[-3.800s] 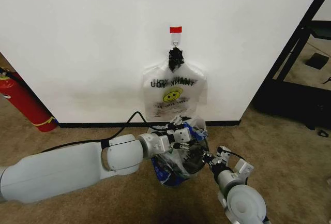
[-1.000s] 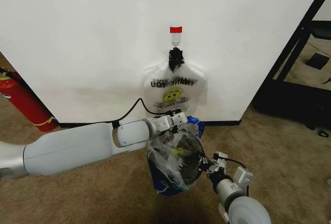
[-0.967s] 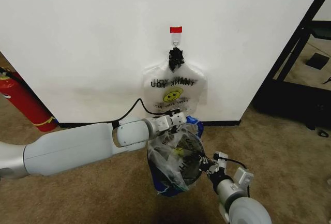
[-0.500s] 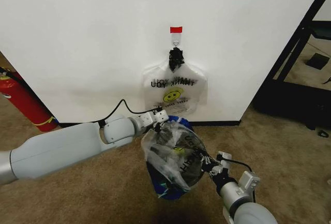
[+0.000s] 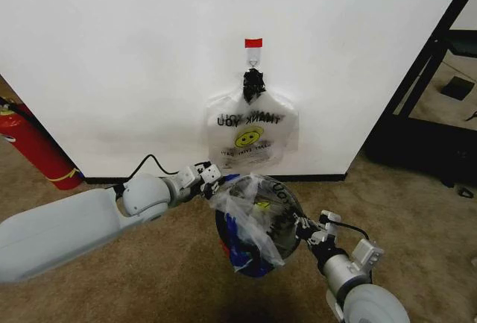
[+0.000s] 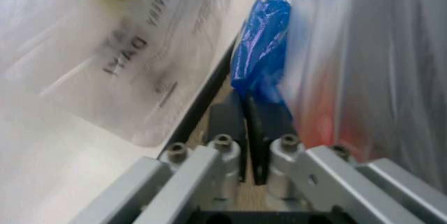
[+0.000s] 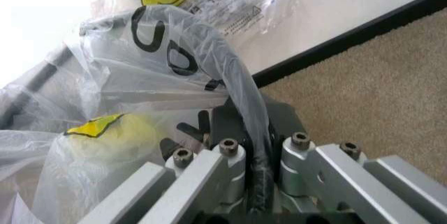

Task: Pick up the garbage bag from the wall and place it over the trash bin.

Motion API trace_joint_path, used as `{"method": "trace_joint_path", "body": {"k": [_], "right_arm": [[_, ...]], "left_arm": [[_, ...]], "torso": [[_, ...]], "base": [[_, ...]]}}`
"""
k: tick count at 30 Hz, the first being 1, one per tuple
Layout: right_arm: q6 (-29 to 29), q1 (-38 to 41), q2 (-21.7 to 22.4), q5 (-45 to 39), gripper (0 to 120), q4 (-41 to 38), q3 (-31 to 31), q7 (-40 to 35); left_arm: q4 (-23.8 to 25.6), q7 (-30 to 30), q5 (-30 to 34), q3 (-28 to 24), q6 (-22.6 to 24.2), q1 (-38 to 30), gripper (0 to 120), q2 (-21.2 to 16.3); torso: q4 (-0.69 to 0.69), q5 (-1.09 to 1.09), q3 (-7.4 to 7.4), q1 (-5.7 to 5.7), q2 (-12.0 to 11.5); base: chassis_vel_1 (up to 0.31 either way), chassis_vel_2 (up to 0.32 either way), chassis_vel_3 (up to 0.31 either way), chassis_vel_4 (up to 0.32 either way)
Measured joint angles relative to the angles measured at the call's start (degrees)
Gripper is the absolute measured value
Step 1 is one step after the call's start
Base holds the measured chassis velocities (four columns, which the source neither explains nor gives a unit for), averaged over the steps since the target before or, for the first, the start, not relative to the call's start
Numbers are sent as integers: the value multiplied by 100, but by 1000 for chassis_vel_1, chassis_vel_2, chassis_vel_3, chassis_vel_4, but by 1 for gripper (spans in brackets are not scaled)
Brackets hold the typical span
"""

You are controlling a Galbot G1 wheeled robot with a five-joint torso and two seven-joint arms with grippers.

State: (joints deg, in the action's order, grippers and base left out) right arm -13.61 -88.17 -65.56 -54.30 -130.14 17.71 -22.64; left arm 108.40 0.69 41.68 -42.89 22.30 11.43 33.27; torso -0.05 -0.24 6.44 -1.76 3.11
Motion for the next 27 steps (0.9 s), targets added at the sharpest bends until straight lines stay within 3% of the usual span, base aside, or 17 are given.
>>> {"method": "trace_joint_path", "body": {"k": [2, 5, 8, 15, 16, 18, 20, 23, 27], "right_arm": [[1, 9, -12, -2, 0, 7, -4, -4], [3, 49, -74, 15, 0, 126, -43, -30], [2, 72, -103, 41, 0, 198, -69, -46], [2, 177, -180, 6, 0, 418, -61, -90], [3, 199, -213, -31, 0, 459, -36, -100], [9, 206, -231, -43, 0, 477, -22, -108], [39, 213, -336, -118, 0, 509, 61, -162], [53, 204, -391, -183, 0, 509, 119, -209], [72, 200, -498, -304, 0, 503, 331, -364]], "left_arm": [[29, 31, 23, 180, 2, 110, 8, 25], [240, 189, 277, 954, 186, 424, 23, 100], [413, 272, 431, 1226, 321, 475, 31, 63], [1066, 362, 510, 2035, 736, 1120, 58, -322], [1229, 447, 475, 2413, 750, 1485, 65, -346], [1278, 492, 457, 2583, 749, 1621, 66, -345], [1529, 976, 503, 3415, 757, 2258, 78, -268], [1674, 1383, 592, 3839, 781, 2683, 85, -155], [2196, 2262, 1020, 4612, 795, 3979, 98, 177]], "torso": [[0, 0, 0, 0, 0], [-3, 0, 0, 0, 0], [-3, 1, 0, 0, 0], [0, 1, 0, 0, 0], [0, 0, 0, 0, 0], [0, -1, 0, 0, 0], [0, 3, -1, 0, 0], [-3, 0, 0, 0, 0], [-1, 0, -1, 0, 0]], "base": [[0, 0, 0, 0], [0, 0, 0, 0], [0, 0, 0, 0], [0, 0, 0, 0], [0, 0, 0, 0], [0, 0, 0, 0], [0, 0, 0, 0], [0, 0, 0, 0], [0, 0, 0, 0]]}}
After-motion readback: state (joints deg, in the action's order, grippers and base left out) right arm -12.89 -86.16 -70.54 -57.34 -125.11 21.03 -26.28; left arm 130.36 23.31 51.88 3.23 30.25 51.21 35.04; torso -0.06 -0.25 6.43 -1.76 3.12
